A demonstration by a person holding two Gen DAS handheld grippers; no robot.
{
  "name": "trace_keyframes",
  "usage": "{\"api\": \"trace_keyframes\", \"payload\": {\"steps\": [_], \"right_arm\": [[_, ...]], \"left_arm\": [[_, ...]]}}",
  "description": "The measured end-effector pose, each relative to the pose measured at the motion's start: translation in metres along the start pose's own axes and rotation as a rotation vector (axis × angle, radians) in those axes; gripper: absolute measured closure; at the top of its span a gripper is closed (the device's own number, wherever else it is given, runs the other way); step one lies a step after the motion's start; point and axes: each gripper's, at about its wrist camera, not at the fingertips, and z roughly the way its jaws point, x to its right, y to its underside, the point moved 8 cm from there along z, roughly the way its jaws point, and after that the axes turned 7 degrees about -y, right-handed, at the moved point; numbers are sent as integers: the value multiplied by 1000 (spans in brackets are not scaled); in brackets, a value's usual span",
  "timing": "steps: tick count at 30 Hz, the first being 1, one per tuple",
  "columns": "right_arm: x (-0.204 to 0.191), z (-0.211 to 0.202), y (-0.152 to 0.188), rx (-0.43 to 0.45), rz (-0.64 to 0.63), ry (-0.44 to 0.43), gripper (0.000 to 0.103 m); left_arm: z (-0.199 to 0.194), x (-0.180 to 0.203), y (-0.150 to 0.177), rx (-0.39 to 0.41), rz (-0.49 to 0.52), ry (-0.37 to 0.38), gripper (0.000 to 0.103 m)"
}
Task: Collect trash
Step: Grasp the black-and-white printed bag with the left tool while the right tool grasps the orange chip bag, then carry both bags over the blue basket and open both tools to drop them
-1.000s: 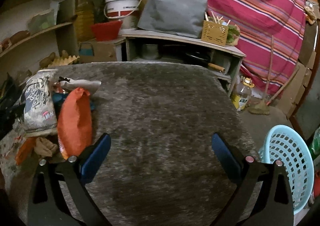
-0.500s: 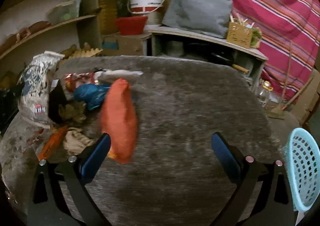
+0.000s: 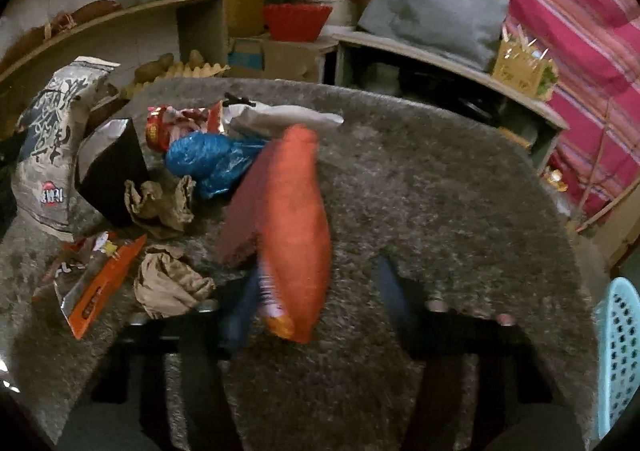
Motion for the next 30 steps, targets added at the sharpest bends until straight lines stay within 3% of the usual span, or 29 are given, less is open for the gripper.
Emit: {"api": "trace_keyframes", "payload": {"steps": [3,8,20,30], "right_arm": [[5,-6,-3,19,2,-34,88],[26,-30,-7,80,20,-16,94],[111,-92,-2,162,110,59,99],[202,-148,20,223,225,144,100]], "left_arm": [[-3,8,-2,5,9,5,103],[-10,28,-9,22,17,26,103],[-27,105,-17,50,72,104,103],[-51,201,-23,88,155,202,103]]}}
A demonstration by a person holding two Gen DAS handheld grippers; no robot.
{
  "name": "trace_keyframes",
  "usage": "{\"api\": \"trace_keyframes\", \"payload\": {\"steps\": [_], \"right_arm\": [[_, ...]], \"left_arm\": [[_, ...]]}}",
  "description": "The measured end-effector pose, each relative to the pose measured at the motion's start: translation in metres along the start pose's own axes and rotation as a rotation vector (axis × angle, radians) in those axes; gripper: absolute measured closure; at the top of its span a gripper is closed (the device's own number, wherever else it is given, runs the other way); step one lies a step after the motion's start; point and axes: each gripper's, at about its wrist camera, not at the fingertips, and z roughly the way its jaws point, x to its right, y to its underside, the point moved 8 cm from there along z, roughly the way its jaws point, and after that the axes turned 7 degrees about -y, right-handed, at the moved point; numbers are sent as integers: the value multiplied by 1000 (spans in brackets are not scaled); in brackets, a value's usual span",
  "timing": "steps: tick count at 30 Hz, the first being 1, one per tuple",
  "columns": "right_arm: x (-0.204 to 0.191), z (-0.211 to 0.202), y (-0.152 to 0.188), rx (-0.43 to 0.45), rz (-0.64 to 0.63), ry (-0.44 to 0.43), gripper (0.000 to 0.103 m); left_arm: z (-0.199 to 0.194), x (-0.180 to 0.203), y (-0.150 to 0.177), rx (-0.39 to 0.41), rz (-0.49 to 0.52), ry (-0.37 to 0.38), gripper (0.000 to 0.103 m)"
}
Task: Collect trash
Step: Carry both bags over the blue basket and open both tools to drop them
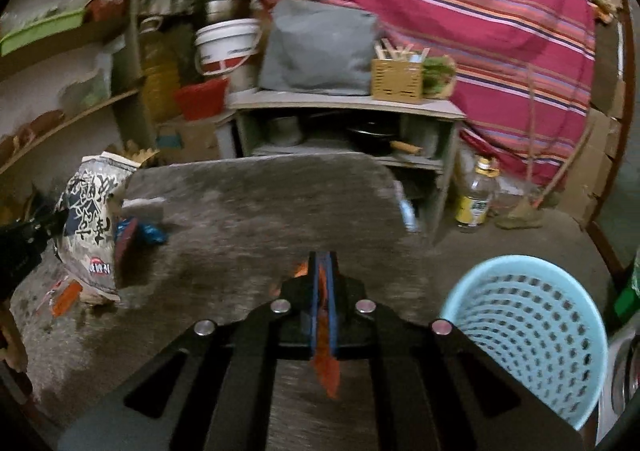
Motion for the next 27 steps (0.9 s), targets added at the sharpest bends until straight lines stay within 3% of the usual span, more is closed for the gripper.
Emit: {"api": "trace_keyframes", "payload": {"steps": [3,10,16,17,18,19,20,25,27], "right_arm": [[24,-6,3,-2,34,-1,100],[56,-24,2,23,68,32,101],[59,-10,32,-113,71,-9,96],[55,-7,37,-128,67,-11,81],[54,-4,42,-141,62,-10,49],[50,1,48,-153,47,5,35],[48,2,52,-162,32,9,31],[28,22,78,-251,-22,-11,34],[20,30,86,-282,-52,-3,45]], "left_arm": [[-5,27,-5,18,29,25,103],[-3,49,-8,5,40,47,103],[-5,59,-9,17,57,57,103],[-3,58,-7,11,57,55,103],[-1,55,-3,0,52,55,103],[1,53,0,-7,48,55,103],[4,49,4,-17,45,53,103],[17,25,21,-58,34,20,103],[20,15,25,-71,25,13,103]]}}
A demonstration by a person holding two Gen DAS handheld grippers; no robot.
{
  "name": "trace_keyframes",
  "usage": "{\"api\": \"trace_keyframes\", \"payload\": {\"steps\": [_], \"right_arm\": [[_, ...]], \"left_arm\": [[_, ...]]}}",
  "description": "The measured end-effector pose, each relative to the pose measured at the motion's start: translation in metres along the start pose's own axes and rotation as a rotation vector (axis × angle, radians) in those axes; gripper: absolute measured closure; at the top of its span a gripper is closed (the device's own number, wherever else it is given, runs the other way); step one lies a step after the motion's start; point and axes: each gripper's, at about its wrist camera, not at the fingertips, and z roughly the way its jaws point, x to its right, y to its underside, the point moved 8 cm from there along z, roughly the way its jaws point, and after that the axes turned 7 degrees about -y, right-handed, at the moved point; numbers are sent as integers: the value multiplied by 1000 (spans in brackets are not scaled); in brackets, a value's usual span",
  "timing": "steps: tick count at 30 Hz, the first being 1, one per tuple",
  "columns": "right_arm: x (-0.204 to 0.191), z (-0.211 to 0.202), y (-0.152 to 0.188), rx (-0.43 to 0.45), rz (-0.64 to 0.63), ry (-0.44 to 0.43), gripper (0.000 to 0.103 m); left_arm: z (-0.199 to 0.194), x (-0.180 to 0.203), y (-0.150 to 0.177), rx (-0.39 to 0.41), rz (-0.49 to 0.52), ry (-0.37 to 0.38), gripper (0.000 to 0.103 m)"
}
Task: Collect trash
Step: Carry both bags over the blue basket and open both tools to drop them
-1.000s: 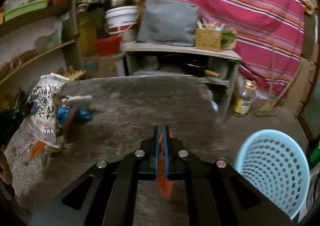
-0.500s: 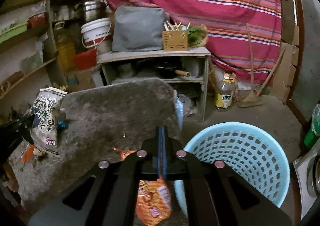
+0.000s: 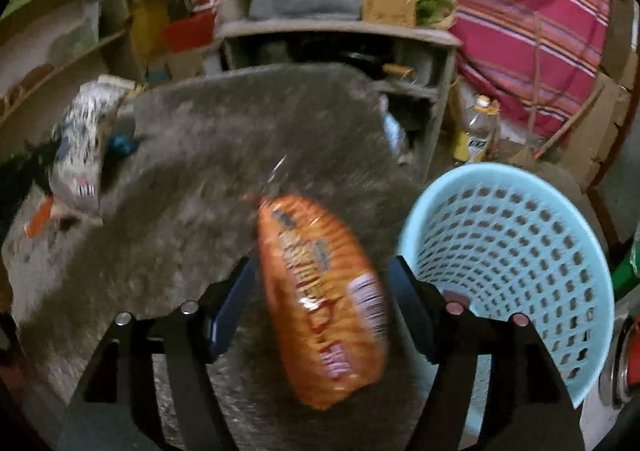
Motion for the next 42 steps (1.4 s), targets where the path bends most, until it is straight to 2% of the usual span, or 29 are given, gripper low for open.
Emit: {"api": "trace_keyframes", "payload": {"steps": [1,3,4,5,6,14,19,24,32,39,42], "right_arm": [[-4,4,2,-11,-6,-4,50],[-11,10,4,-29,-22,1,71],[-13,11,4,-26,-38,15,77],[-15,11,3,-21,-41,20,91],[-15,9,1,-15,-36,20,97],[8,-29,-22,113,31,4,101],[59,-64,-33,197,131,43,101],[115,-88,-26,243,234,98,101],[165,-102,-4,259,310,173,101],[198,-107,12,260,370,192,101],[206,-109,16,269,397,191,101]], "left_arm": [[1,-5,1,-5,-4,-5,103],[1,-9,3,-6,-8,-11,103],[1,-11,2,-4,-10,-12,103],[0,-13,2,-1,-12,-12,103],[-1,-13,1,2,-14,-11,103],[-6,10,-7,19,3,24,103],[-14,47,-22,45,26,72,103],[-21,94,-34,61,32,148,103],[-33,189,-42,81,88,271,103],[-31,259,-38,69,127,352,102],[-27,280,-39,67,142,365,101]]}}
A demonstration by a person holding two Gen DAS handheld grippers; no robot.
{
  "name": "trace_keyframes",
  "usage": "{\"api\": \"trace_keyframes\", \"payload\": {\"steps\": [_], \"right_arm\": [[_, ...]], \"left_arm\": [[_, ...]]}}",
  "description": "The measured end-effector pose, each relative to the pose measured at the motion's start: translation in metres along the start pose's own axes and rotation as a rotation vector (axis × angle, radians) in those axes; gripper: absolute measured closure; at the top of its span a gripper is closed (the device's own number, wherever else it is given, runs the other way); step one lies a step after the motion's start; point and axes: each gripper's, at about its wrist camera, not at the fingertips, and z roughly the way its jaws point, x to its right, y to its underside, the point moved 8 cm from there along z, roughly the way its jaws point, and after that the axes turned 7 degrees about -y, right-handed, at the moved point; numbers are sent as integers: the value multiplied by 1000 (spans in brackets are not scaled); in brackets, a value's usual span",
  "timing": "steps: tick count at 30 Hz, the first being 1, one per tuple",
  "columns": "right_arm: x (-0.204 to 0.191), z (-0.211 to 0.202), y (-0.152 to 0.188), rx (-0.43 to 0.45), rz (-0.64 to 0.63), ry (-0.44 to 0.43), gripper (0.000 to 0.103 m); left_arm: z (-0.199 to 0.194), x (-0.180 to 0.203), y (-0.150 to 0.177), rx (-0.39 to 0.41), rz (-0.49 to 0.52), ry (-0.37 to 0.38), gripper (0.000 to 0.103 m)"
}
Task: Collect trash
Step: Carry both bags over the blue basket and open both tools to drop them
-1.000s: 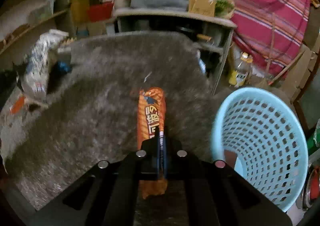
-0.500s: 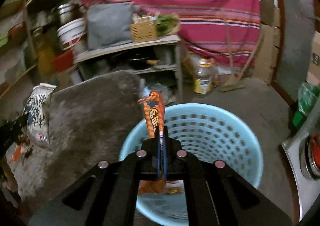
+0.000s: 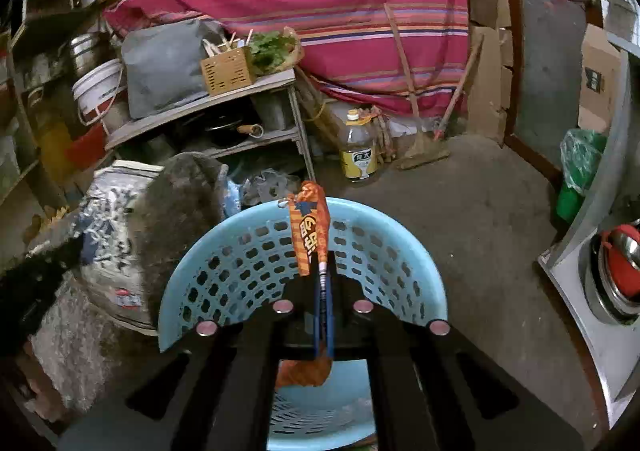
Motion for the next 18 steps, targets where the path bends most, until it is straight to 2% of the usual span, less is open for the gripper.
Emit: {"api": "trace_keyframes", "payload": {"steps": [2,6,9,13,17,18], "right_arm": [[1,0,0,2,1,-1,101],[3,1,0,-4,-5,-1,101],[3,0,1,-6,-5,-2,101],[3,1,2,-11,-6,-3,101],[-2,7,6,-30,-12,-10,101],[-5,8,6,-34,-15,-12,101]], "left_arm": [[3,11,0,0,18,-4,99],[11,21,3,-17,23,11,70],[10,22,5,-11,28,12,61],[6,16,6,5,28,-6,36],[-4,6,4,25,24,-30,26],[-6,2,4,31,23,-36,20]]}}
